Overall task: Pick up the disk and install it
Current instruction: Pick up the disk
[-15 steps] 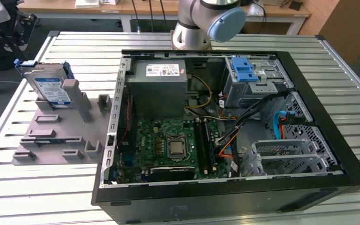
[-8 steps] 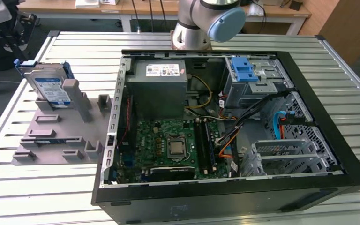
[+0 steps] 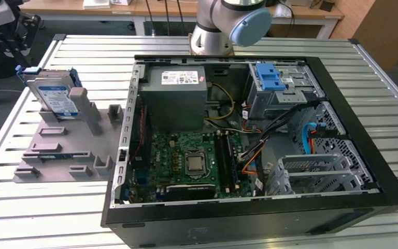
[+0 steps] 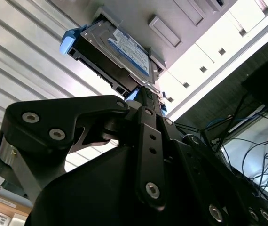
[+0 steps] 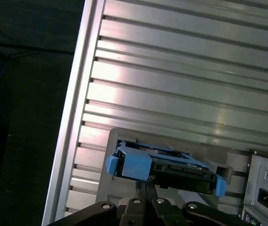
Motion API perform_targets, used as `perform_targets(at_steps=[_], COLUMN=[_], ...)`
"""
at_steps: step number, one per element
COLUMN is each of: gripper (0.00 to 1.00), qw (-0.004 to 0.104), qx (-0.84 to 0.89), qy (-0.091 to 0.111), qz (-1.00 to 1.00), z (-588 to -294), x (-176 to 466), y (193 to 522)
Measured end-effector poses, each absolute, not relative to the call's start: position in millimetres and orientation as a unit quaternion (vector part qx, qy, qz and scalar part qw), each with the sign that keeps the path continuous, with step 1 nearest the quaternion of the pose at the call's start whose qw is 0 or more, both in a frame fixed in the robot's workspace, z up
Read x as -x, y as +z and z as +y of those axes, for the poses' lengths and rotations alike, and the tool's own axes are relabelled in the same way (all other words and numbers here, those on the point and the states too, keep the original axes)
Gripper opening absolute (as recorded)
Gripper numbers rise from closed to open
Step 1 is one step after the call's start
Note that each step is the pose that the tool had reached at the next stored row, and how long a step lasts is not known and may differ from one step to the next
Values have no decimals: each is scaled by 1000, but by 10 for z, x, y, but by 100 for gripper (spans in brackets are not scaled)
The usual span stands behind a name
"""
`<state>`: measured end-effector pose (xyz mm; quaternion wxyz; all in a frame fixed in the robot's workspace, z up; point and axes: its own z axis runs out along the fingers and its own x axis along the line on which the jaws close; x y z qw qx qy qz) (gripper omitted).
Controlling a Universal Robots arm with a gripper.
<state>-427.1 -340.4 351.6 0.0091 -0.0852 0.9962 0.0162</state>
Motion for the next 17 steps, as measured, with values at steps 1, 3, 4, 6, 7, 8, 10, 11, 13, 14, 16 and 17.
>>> perform_targets(at_steps=[1, 3, 4, 6, 7, 8, 10, 11, 13, 14, 16, 17], gripper=[11, 11, 11, 11, 11, 11, 11, 11, 11, 11, 11, 11], qw=[9, 9, 9, 9, 9, 9, 9, 9, 9, 9, 9, 9], qx=[87, 91, 93, 97, 99, 101, 105, 107, 111, 112, 116, 118], qy=[16, 16, 16, 16, 16, 16, 16, 16, 16, 16, 17, 17], qz=[996, 996, 995, 995, 995, 995, 994, 994, 994, 993, 993, 993], z=[-3404, -3404, -3404, -3404, -3404, -3404, -3404, -3404, -3404, -3404, -3404, -3404], x=[4271, 4271, 4271, 4271, 4271, 4271, 4271, 4271, 4271, 4271, 4271, 4271], y=[3516, 3516, 3516, 3516, 3516, 3516, 3516, 3516, 3516, 3516, 3516, 3516])
